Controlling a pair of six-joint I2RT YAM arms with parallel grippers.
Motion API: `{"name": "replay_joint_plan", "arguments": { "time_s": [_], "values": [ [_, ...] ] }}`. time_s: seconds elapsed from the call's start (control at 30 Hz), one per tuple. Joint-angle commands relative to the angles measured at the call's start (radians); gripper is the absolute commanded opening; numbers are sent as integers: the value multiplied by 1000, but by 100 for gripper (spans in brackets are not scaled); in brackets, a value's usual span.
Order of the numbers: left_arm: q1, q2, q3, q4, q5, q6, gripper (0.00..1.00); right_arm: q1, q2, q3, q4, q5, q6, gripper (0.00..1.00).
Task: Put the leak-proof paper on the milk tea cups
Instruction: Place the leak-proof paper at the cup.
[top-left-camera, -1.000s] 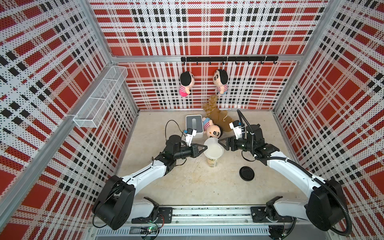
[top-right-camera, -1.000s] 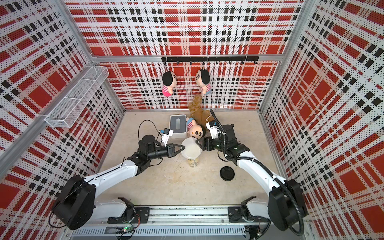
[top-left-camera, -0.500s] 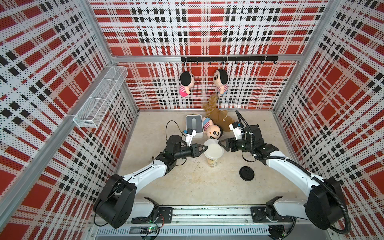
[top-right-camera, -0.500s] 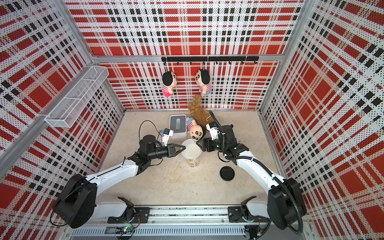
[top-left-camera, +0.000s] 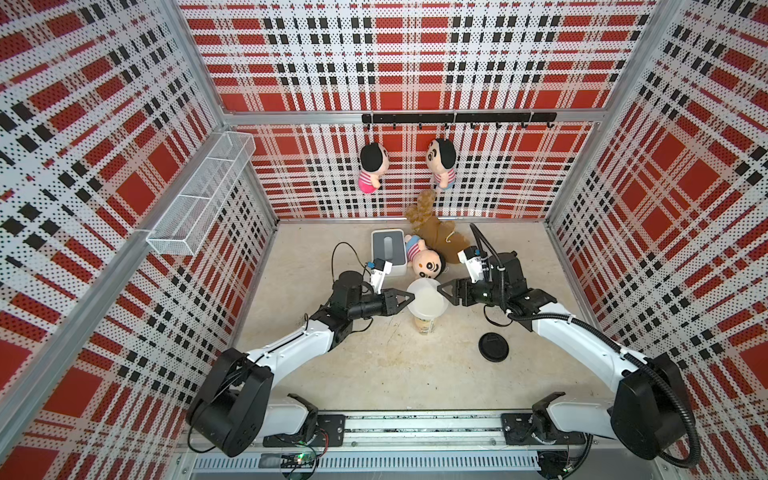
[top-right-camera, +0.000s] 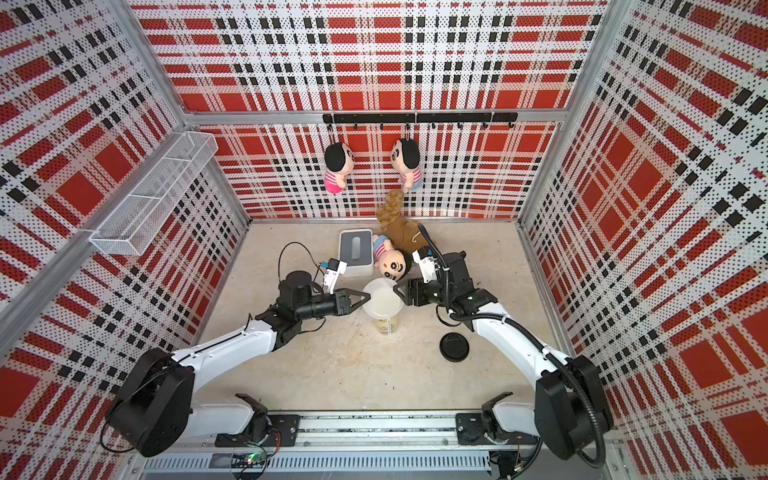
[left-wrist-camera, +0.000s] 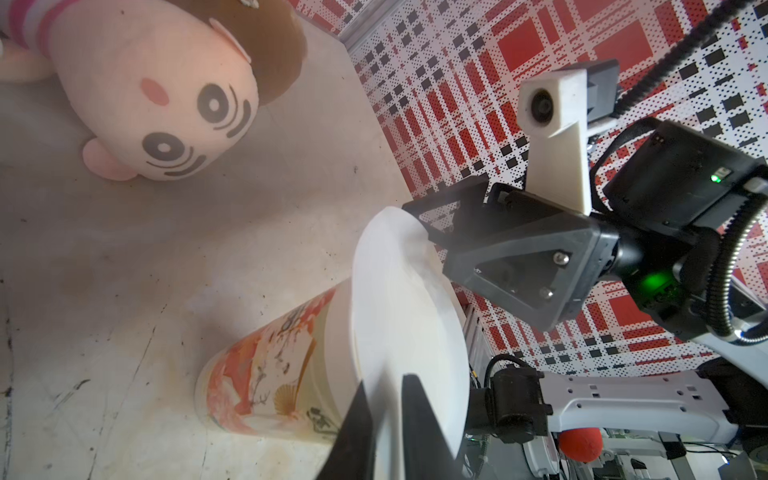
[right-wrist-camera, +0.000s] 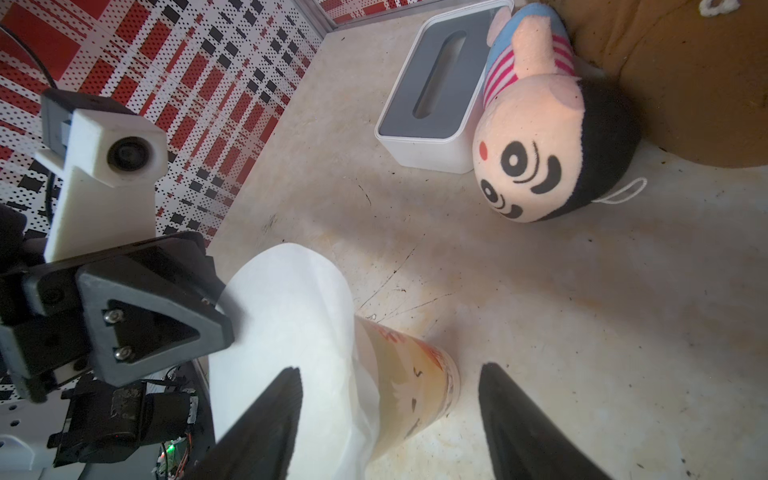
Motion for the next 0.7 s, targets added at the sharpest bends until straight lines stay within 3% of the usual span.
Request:
{"name": "replay_joint_plan", "arguments": {
  "time_s": [0.0,0.33,0.67],
  "values": [
    [3,-27,-16,-6,-4,7,14,7,-30,-14,-3,10,-20,71],
    [-12,-36,-16,-9,-12,5,15,7,-31,-11,0,9,-24,71],
    [-26,-25,-7,-10,-13,7,23,7,-47,-24,0,10,-24,72]
  ]
}}
